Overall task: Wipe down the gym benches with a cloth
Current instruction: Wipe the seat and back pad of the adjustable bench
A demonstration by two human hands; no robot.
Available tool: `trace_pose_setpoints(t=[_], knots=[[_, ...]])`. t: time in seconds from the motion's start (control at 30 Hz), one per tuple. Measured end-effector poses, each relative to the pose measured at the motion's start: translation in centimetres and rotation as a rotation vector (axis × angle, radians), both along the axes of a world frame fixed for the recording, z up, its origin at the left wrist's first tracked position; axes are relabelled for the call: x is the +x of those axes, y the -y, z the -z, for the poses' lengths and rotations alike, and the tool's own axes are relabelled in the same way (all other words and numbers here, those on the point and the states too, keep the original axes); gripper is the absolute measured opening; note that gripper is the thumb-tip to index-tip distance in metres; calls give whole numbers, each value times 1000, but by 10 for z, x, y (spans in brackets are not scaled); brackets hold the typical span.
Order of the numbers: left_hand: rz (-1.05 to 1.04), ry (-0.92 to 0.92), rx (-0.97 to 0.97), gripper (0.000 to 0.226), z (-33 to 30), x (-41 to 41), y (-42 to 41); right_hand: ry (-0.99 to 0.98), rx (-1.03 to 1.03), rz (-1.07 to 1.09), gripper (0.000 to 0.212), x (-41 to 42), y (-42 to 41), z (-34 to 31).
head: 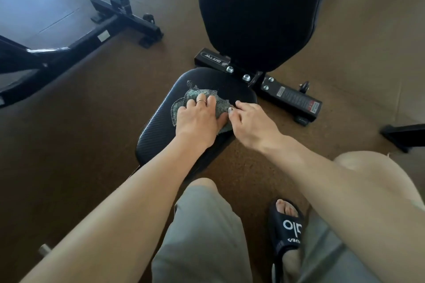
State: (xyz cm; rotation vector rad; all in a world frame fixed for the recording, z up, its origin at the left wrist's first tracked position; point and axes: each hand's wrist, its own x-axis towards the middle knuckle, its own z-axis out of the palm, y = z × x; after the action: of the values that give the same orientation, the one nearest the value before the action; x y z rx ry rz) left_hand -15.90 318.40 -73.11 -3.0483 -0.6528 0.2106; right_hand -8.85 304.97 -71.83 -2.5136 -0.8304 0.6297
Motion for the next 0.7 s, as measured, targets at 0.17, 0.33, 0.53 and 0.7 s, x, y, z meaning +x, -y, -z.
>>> trace_pose_setpoints(t=[0.17,0.33,0.53,0.7], knots=[[160,-27,36,54,-12,-62,19,-45,-78,-55,54,6,2,-4],[155,1,-45,51,-12,-54,4,-47,-145,-138,57,12,3,-6],[87,44,-19,52,5,17,-17,-174,-152,-274,53,29,19,-13],[-17,48,-83,51,6,41,-23,-183,-286,-378,53,38,11,-40]])
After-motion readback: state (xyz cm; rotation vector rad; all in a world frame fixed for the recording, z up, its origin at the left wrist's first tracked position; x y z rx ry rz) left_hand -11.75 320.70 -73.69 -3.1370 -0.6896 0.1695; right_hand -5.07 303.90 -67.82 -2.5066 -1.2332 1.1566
